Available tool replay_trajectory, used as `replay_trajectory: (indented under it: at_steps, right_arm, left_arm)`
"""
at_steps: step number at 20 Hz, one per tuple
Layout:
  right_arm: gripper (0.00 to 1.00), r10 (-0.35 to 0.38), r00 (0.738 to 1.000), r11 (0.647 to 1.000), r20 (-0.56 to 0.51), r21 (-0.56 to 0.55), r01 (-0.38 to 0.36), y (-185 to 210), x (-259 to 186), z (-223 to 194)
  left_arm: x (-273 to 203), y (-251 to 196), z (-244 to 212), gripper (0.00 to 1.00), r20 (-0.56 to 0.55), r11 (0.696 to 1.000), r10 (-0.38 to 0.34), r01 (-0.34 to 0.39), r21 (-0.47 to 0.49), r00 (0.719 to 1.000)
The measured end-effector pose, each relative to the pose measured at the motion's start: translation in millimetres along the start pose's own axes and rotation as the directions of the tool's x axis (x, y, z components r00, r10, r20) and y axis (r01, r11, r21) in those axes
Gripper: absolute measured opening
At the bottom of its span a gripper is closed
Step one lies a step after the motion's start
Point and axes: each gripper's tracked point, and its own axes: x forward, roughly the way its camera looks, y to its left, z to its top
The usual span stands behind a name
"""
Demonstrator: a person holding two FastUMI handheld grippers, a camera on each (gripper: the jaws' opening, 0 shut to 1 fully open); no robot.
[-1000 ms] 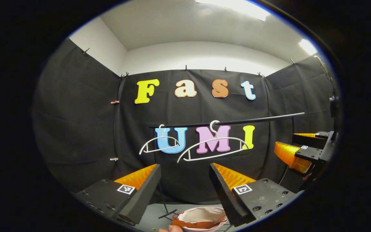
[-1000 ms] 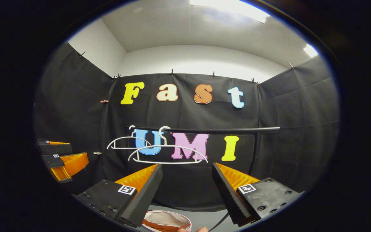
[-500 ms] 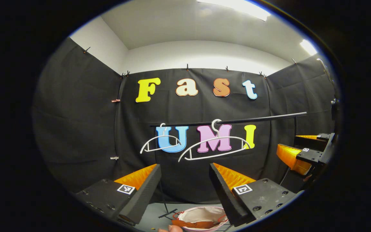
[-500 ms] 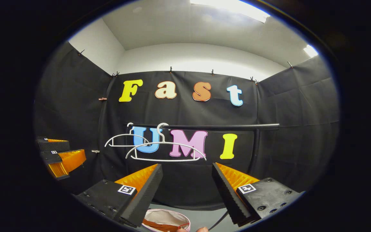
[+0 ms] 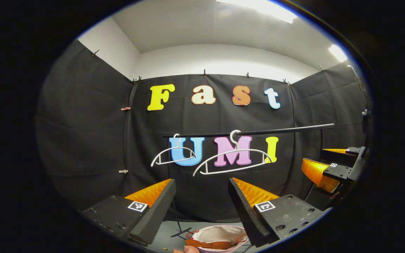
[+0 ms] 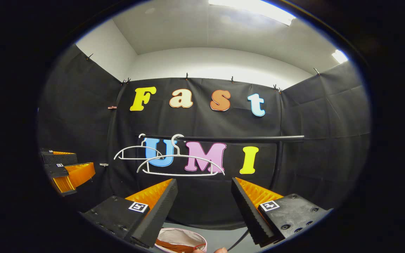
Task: Grasp the clothes on the hanger with both hands and then place them into the laundry hamper below.
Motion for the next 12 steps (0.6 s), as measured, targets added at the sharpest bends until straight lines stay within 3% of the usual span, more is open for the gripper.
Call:
replay_trajectory:
  at_steps: [12]
  right_arm:
    - [0.99, -0.003, 1.000, 1.000, 0.007, 0.011, 0.003, 1.2, -2.9, 2.6]
  left_arm:
    - [-2.3, 2.9, 0.7, 0.95, -0.001, 1.000, 0.008, -0.008, 0.016, 1.000]
